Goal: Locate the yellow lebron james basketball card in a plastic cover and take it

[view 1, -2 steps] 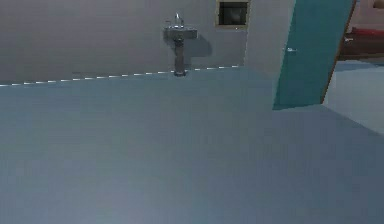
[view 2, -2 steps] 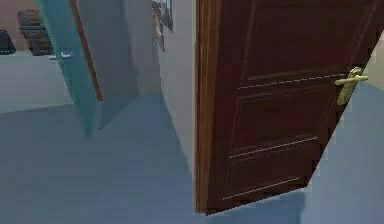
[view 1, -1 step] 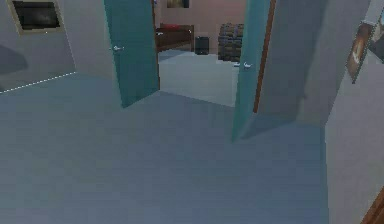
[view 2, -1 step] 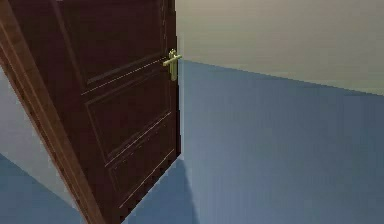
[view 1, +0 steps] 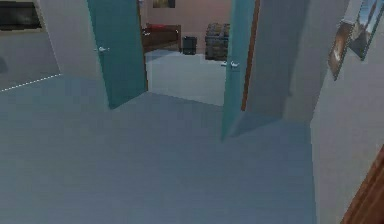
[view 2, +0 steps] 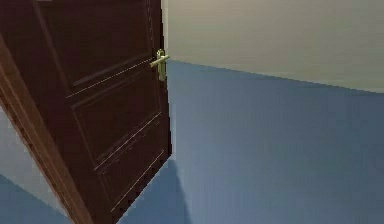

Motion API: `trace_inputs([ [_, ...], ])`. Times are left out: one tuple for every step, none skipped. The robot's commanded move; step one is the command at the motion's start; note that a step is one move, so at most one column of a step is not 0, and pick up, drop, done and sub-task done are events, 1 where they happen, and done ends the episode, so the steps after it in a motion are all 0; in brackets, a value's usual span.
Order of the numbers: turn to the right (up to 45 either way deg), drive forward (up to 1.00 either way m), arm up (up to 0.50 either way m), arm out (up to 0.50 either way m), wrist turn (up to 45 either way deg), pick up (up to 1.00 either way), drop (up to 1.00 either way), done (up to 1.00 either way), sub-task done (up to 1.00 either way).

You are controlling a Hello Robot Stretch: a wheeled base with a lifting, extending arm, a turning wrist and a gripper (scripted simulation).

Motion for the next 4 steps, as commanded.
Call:
trace_inputs([
  [0.0, 0.6, 0.0, 0.0, 0.0, 0.0, 0.0, 0.0, 0.0],
  [-12.0, 0.0, 0.0, 0.0, 0.0, 0.0, 0.0, 0.0, 0.0],
  [0.0, 1.0, 0.0, 0.0, 0.0, 0.0, 0.0, 0.0, 0.0],
  [-3.0, 0.0, 0.0, 0.0, 0.0, 0.0, 0.0, 0.0, 0.0],
])
